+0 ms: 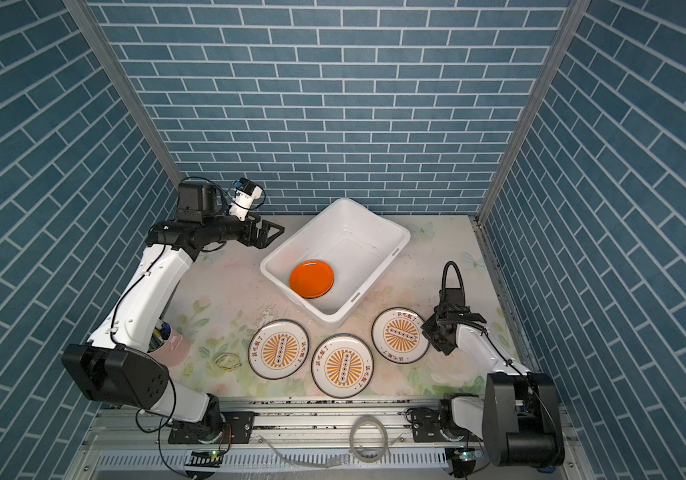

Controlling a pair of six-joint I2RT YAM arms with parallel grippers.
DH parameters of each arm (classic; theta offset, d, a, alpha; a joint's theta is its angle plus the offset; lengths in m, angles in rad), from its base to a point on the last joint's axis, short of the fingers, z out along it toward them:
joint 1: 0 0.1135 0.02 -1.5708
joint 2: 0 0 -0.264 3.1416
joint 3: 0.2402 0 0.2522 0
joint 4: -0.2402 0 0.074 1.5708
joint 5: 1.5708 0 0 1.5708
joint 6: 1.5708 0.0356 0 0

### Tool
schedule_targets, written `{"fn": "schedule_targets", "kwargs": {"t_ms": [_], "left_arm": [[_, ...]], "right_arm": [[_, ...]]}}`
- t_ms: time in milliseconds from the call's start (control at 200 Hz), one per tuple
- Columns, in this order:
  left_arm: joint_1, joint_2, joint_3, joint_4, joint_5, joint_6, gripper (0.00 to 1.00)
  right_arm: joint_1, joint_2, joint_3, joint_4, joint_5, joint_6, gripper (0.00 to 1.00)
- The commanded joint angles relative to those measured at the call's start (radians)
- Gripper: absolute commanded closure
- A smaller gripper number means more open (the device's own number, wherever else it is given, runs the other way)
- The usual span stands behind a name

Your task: Place the plates into the plastic bin on the countertop

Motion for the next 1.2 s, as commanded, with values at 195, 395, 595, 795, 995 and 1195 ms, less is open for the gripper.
{"fn": "schedule_targets", "kwargs": {"t_ms": [195,395,595,795,995,1195], "left_arm": [[-0.006,-0.003,-0.015,0.017,0.003,-0.004,0.01],[-0.006,-0.004,-0.012,0.018,0.003,-0.004,0.01],[-0.005,-0.01,-0.016,0.016,0.0,0.001,0.0],[-0.006,-0.01,-0.015,0.017,-0.002,-0.001,0.0],[-0.006,-0.011,-0.016,0.016,-0.005,0.001,0.0],[-0.006,-0.011,-0.018,0.02,-0.006,0.003,0.0]], "right_arm": [[-0.009,0.01,-0.008,0.052,-0.099,-0.057,0.62],[-0.009,0.052,0.023,0.039,-0.108,-0.12,0.61],[-0.008,0.097,0.07,0.019,-0.108,-0.176,0.63],[-0.008,0.135,0.09,0.025,-0.095,-0.166,0.68],[-0.011,0.14,0.092,0.041,-0.092,-0.146,0.72],[-0.023,0.14,0.078,0.042,-0.089,-0.118,0.77]]}}
